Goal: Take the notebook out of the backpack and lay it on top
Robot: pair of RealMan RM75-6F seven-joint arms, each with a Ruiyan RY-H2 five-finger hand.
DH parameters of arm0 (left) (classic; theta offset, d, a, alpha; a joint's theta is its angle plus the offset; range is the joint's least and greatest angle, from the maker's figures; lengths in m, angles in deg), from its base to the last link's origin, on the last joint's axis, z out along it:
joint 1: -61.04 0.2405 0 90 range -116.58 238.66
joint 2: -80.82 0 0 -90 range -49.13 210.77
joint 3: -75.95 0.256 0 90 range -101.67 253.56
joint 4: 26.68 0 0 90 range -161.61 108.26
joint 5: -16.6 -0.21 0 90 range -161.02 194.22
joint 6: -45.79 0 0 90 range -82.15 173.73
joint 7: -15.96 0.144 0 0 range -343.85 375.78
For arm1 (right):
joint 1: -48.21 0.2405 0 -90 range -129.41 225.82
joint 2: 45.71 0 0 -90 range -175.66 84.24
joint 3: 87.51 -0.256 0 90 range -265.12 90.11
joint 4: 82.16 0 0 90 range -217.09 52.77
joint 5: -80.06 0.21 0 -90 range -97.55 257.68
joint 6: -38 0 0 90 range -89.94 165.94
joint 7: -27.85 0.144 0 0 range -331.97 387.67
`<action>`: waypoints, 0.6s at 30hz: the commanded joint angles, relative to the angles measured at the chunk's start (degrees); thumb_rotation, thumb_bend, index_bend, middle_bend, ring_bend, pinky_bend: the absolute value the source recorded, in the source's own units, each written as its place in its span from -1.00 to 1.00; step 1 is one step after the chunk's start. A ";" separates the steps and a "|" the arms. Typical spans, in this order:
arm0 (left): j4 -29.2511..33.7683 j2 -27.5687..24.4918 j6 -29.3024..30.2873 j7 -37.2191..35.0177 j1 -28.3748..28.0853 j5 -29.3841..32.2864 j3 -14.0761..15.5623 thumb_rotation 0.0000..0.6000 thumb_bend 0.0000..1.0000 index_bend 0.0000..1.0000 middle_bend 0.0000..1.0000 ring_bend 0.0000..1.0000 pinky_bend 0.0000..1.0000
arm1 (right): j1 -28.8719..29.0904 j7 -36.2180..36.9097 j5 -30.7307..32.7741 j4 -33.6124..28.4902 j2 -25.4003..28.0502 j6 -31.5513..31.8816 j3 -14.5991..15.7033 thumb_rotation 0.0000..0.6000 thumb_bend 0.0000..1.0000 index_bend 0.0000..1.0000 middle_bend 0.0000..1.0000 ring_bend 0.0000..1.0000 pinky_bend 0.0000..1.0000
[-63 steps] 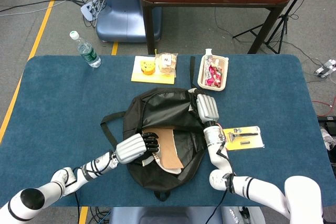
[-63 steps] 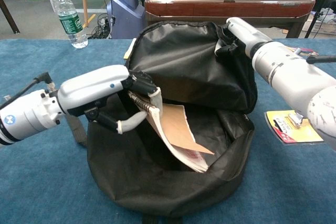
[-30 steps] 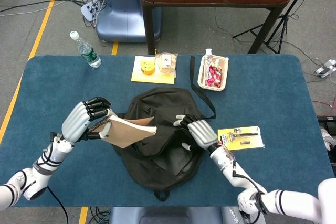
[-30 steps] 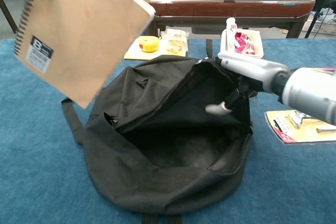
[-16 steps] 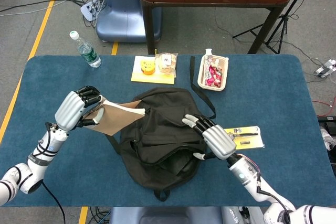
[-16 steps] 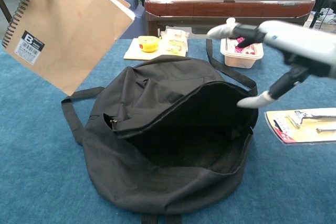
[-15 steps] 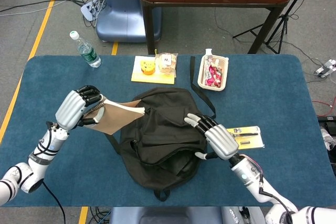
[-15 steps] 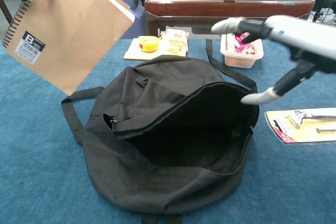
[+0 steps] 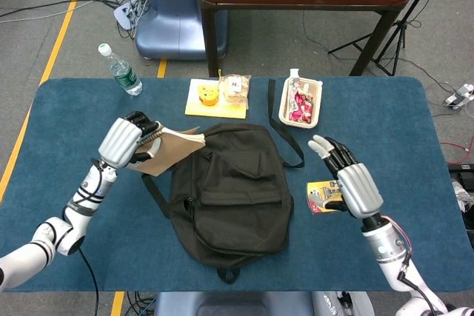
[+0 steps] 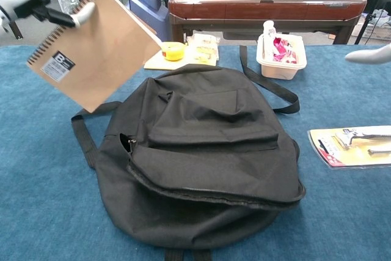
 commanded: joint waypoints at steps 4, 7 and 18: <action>0.64 2.80 -0.74 3.91 0.30 -2.32 3.10 1.00 0.03 0.17 0.33 -0.02 -0.31 | -1.02 0.99 2.36 0.86 0.43 0.63 -1.62 1.00 -1.00 -1.00 -0.91 -0.97 -0.76; 5.84 1.50 -3.23 5.48 0.39 -2.66 4.52 1.00 0.01 0.05 0.26 -0.03 -0.31 | -1.30 1.80 3.84 0.96 0.74 0.28 -2.41 1.00 -1.00 -1.00 -0.91 -0.97 -0.76; 42.21 -15.39 -18.58 15.92 0.71 7.92 4.30 1.00 -0.53 -0.87 -0.54 -0.46 -0.39 | -2.96 3.24 5.90 0.21 2.17 0.99 -4.07 1.00 -1.00 -1.00 -0.91 -0.97 -0.76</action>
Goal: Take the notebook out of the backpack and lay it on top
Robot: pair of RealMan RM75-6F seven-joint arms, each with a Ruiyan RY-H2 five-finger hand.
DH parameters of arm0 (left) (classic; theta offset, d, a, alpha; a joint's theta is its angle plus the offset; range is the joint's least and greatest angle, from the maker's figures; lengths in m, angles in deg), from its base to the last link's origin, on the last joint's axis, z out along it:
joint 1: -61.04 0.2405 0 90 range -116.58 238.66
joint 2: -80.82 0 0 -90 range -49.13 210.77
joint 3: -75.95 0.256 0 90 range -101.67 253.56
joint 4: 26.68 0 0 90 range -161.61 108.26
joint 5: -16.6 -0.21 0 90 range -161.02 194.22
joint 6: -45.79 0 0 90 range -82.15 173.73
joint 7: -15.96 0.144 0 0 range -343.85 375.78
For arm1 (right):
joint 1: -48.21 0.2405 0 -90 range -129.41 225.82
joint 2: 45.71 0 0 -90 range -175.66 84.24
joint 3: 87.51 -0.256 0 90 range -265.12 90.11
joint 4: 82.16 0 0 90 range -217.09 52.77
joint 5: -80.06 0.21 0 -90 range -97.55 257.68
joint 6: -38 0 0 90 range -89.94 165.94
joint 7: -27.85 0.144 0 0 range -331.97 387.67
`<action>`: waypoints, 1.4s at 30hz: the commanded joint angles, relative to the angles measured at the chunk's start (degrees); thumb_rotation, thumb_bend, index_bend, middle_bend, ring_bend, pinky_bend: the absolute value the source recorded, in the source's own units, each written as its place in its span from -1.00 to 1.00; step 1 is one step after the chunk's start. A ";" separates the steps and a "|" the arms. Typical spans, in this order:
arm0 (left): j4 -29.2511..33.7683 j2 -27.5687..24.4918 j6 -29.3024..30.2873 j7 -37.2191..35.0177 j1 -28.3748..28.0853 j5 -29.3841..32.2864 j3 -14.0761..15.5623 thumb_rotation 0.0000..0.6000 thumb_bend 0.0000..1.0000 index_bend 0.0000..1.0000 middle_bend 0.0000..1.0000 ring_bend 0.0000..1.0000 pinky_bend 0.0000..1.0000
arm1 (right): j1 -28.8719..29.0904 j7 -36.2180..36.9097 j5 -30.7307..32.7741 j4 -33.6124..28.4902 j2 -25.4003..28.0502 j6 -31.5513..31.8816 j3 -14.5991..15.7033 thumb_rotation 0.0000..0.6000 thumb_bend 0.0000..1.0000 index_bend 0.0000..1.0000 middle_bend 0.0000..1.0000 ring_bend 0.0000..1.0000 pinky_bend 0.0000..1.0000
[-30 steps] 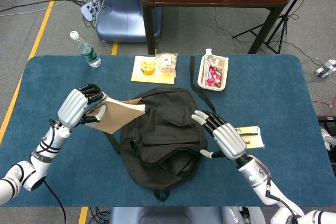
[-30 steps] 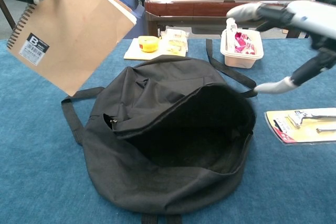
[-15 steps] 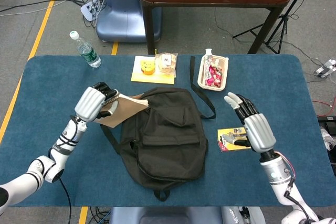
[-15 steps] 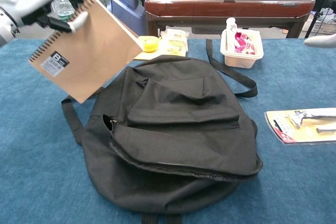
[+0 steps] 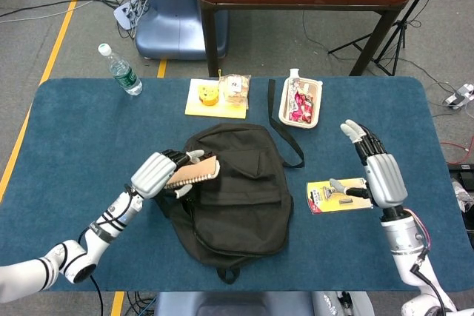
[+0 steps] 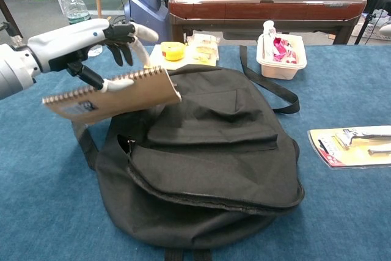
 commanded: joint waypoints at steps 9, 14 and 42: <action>18.25 -14.78 -4.88 4.09 2.76 7.50 -2.11 1.00 -0.54 -0.84 -0.57 -0.47 -0.42 | -1.38 -0.83 2.66 -1.11 2.81 -1.72 -0.11 1.00 -0.98 -1.00 -0.91 -0.97 -0.76; 13.36 -15.21 -4.07 3.99 4.78 11.10 -3.03 1.00 -0.54 -0.73 -0.57 -0.47 -0.42 | -1.25 -2.04 3.86 -1.76 5.08 -4.55 0.43 1.00 -0.73 -1.00 -0.81 -0.97 -0.77; 8.31 -15.65 18.85 17.24 30.53 13.09 4.30 1.00 -0.54 -0.50 -0.54 -0.47 -0.46 | -8.45 -2.39 1.23 6.27 5.17 -3.44 7.28 1.00 -0.50 -0.62 -0.55 -0.81 -0.62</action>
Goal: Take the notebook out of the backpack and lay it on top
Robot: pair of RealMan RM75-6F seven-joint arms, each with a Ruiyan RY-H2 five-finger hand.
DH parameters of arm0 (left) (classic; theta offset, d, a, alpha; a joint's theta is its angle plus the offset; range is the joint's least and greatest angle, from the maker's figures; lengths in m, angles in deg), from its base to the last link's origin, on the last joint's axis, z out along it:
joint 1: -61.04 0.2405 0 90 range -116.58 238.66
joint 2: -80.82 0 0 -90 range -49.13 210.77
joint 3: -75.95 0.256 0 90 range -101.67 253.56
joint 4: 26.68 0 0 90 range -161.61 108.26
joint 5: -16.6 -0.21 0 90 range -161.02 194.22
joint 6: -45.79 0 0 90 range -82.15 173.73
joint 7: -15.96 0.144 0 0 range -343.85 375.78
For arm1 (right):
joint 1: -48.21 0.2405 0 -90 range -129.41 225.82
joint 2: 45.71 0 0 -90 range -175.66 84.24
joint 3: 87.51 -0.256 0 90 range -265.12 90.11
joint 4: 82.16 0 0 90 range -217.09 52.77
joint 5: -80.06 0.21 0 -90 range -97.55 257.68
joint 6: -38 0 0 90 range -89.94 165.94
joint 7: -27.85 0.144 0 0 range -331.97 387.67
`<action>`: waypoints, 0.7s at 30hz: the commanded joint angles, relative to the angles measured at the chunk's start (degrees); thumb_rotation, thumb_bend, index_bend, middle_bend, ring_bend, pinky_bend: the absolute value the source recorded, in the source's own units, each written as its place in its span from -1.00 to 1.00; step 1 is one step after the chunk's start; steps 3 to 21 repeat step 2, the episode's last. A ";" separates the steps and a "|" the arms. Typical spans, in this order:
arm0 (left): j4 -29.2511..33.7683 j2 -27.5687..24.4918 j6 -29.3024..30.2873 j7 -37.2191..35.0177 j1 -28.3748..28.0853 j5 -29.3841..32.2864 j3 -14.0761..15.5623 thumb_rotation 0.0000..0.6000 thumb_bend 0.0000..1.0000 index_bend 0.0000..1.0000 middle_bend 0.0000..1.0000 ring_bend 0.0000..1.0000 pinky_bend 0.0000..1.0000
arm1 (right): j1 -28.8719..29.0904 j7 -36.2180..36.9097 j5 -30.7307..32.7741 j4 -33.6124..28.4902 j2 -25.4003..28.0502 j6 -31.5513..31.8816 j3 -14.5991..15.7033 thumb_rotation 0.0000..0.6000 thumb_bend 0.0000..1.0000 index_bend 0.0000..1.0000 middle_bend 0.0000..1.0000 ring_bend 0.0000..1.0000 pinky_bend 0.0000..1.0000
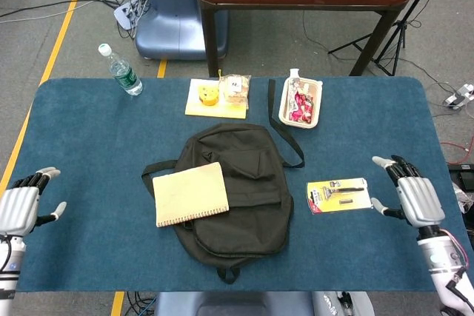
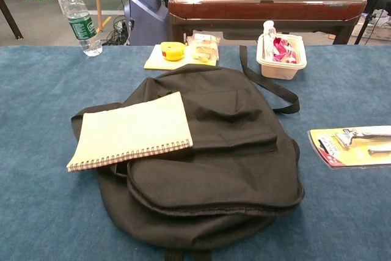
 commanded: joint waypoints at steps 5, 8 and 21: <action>2.79 0.15 3.63 2.43 3.24 -1.84 1.04 1.00 -0.54 -0.50 -0.54 -0.47 -0.47 | -1.65 -0.78 -0.58 -0.46 -0.55 1.68 0.78 1.00 -0.50 -0.62 -0.55 -0.81 -0.62; 2.79 0.15 3.63 2.43 3.24 -1.84 1.04 1.00 -0.54 -0.50 -0.54 -0.47 -0.47 | -1.65 -0.78 -0.58 -0.46 -0.55 1.68 0.78 1.00 -0.50 -0.62 -0.55 -0.81 -0.62; 2.79 0.15 3.63 2.43 3.24 -1.84 1.04 1.00 -0.54 -0.50 -0.54 -0.47 -0.47 | -1.65 -0.78 -0.58 -0.46 -0.55 1.68 0.78 1.00 -0.50 -0.62 -0.55 -0.81 -0.62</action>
